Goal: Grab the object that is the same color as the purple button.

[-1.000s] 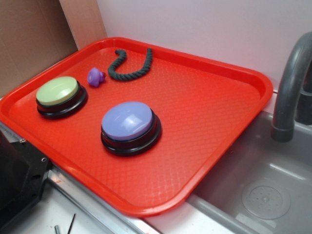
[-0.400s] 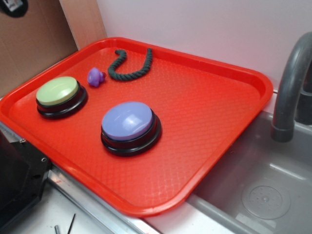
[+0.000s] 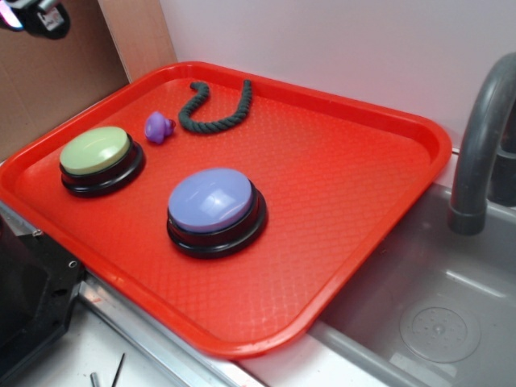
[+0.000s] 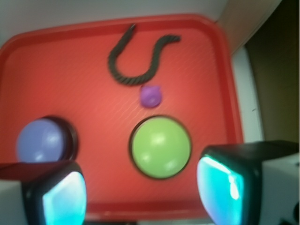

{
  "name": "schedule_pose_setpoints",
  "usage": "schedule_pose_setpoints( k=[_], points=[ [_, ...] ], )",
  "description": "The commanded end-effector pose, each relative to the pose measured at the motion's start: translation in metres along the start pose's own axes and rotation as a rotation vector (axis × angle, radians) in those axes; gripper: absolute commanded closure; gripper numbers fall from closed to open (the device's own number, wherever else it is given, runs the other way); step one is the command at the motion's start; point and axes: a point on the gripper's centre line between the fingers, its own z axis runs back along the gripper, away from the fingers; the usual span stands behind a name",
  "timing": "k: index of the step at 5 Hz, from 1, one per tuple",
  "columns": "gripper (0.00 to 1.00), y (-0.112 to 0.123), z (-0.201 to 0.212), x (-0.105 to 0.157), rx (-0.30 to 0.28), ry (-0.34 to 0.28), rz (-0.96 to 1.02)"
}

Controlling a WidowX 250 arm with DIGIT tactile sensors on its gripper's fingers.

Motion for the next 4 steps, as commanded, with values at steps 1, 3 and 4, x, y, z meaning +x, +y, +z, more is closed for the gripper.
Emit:
schedule_pose_setpoints(
  k=[1, 3, 4],
  points=[
    [0.0, 0.018, -0.057, 0.032, 0.116, 0.0, 0.047],
    [0.0, 0.01, -0.109, 0.049, 0.165, 0.062, 0.029],
    [0.0, 0.002, -0.129, 0.056, 0.138, 0.1, -0.003]
  ],
)
